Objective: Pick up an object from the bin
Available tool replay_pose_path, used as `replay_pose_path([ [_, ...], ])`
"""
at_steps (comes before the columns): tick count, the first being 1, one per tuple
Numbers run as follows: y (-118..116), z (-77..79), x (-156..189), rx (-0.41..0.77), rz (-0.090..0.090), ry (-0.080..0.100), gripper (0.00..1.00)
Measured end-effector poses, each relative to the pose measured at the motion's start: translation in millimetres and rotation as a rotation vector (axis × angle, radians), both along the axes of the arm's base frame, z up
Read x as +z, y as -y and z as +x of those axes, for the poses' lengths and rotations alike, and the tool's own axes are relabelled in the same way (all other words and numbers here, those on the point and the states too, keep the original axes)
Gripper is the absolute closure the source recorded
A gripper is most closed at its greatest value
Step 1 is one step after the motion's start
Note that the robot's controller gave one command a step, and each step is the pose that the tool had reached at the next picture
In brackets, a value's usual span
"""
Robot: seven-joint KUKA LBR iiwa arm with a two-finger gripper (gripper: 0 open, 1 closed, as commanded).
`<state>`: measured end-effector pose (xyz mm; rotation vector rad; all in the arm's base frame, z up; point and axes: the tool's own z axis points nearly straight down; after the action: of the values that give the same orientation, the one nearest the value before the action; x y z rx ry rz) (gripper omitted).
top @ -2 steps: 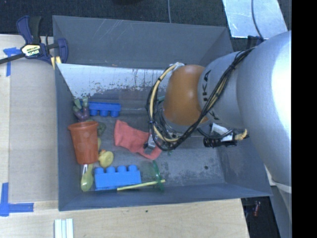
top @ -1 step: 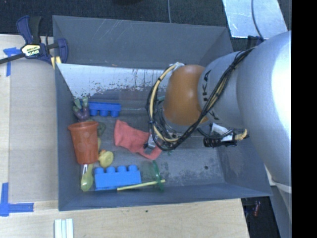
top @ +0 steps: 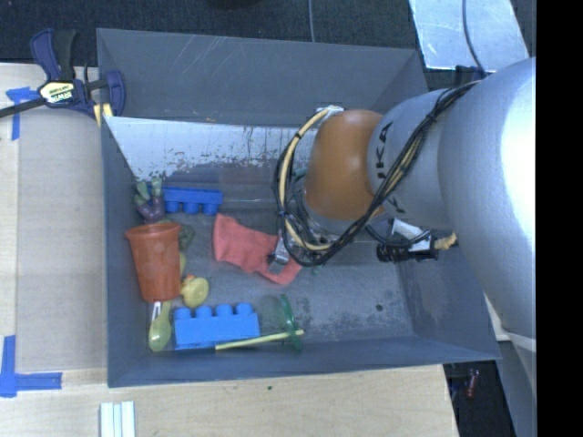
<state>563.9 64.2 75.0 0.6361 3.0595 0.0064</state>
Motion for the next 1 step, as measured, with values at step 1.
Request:
replay_pose_path([
  [1,-4.9,-3.2,64.6,0.049,-0.001,-0.008,1.00],
])
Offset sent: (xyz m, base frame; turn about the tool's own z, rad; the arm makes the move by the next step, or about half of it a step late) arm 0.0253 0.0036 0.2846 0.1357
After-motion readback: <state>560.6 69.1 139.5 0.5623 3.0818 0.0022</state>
